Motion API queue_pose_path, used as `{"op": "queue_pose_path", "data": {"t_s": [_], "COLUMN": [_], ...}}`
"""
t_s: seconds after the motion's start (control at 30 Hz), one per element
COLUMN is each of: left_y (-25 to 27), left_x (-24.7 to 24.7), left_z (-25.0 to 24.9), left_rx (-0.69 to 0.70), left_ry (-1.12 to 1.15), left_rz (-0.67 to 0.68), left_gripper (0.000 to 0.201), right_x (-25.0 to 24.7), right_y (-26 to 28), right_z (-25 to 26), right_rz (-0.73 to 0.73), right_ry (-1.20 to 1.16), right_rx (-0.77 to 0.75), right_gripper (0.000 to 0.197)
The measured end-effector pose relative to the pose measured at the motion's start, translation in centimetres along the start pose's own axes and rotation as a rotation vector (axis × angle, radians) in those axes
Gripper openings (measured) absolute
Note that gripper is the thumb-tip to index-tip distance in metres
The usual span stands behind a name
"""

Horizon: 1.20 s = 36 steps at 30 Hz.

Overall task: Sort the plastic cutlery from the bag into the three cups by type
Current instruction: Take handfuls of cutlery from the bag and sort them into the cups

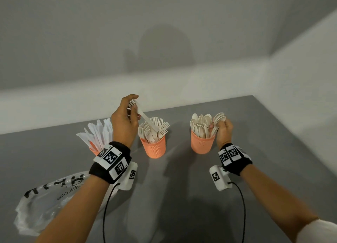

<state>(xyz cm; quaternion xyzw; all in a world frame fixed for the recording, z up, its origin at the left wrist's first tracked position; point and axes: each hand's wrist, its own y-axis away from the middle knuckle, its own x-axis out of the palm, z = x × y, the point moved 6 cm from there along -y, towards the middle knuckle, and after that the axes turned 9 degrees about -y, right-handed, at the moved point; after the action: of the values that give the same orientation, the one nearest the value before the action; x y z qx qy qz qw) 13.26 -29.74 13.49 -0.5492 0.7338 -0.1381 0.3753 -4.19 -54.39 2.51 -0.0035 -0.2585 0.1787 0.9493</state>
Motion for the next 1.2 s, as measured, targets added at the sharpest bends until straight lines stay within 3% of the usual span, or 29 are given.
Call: {"op": "queue_pose_path", "data": {"t_s": [0.07,0.23,0.37,0.5,0.73,0.8,0.93,1.13,1.2], "left_y": [0.1,0.4,0.8,0.9,1.7,2.5,4.4,5.1,4.9], "left_x": [0.0,0.5,1.5,2.7,4.8,5.7,8.3,9.9,10.5], "left_z": [0.2,0.5,0.3,0.3,1.7,2.7,4.6,6.1,6.0], "left_rx": [0.006,0.037,0.092,0.171,0.113,0.112,0.267,0.099,0.09], "left_ry": [-0.024,-0.115,-0.196,-0.346,-0.478,-0.525,-0.638,-0.78,-0.806], "left_rz": [0.009,0.035,0.091,0.143,0.231,0.297,0.468,0.64,0.668], "left_gripper": [0.025,0.023,0.023,0.024,0.03,0.035,0.046,0.08,0.083], "right_x": [-0.6,-0.4,1.7,3.9,4.2,3.8,4.0,4.1,4.2], "right_y": [0.3,0.3,0.4,0.3,-0.5,-0.8,-1.3,-1.3,-1.5], "right_z": [-0.2,0.2,1.8,2.5,-0.5,-1.0,-0.9,-1.6,-1.9], "right_rz": [0.049,0.187,0.301,0.389,0.572,0.598,0.591,0.588,0.594], "right_ry": [0.202,0.463,0.708,0.909,1.49,1.541,1.525,1.579,1.598], "right_rx": [-0.069,-0.152,-0.397,-0.503,-0.373,-0.337,-0.308,-0.279,-0.234], "right_gripper": [0.011,0.042,0.041,0.05,0.085,0.09,0.092,0.094,0.081]}}
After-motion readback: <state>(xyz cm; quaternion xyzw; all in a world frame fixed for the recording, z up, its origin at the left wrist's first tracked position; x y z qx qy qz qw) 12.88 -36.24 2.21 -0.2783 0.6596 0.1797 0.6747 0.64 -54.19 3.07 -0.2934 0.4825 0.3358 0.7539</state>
